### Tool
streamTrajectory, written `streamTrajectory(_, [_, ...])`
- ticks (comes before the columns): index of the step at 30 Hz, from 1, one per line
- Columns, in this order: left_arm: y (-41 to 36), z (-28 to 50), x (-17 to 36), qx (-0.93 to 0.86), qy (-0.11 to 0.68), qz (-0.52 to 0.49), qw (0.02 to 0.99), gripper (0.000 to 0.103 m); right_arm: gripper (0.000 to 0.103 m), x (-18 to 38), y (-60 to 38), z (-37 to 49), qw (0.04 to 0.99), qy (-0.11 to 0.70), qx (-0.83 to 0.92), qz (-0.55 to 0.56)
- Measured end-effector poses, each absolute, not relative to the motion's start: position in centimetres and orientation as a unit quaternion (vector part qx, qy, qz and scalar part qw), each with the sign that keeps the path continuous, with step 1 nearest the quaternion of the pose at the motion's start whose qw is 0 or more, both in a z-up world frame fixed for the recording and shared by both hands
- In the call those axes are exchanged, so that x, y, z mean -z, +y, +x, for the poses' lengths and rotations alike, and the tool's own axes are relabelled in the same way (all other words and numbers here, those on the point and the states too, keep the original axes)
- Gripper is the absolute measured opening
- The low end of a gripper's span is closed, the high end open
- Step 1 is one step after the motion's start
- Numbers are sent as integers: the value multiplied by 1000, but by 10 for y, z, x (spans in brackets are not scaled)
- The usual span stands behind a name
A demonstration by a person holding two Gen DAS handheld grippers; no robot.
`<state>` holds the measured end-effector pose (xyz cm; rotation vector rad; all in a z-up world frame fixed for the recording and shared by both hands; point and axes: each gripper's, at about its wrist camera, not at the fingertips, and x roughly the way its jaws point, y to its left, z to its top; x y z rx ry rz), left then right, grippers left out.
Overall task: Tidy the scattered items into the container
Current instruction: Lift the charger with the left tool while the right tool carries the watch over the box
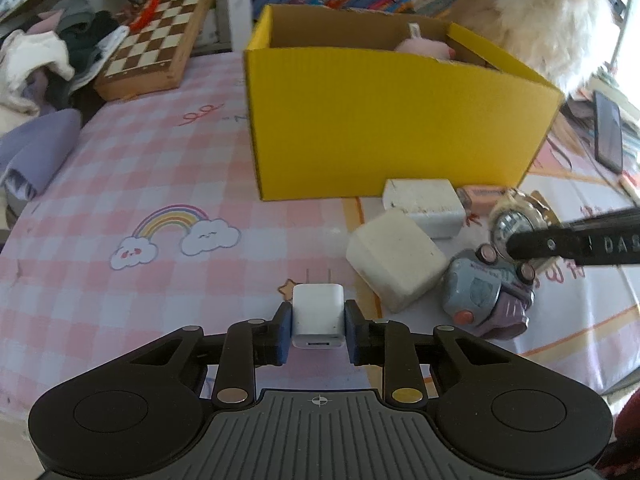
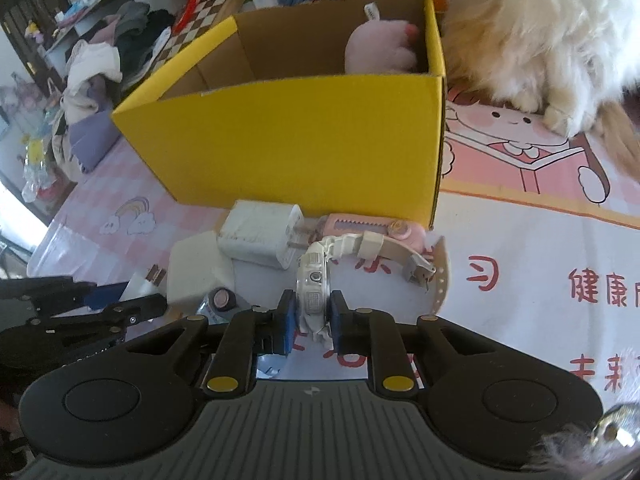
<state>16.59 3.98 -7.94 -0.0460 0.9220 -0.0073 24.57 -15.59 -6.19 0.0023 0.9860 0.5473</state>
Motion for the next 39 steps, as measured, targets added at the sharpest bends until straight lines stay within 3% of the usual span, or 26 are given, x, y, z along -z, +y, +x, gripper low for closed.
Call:
streamTrajectory(22, [52,146,1,31,314,-34,948,25,16,-29,-174,214,893,367,-263,2])
streamTrajectory(39, [37,175,-44,52,253,12,966,25,16,-69,-160,248,905,303,-298,-15])
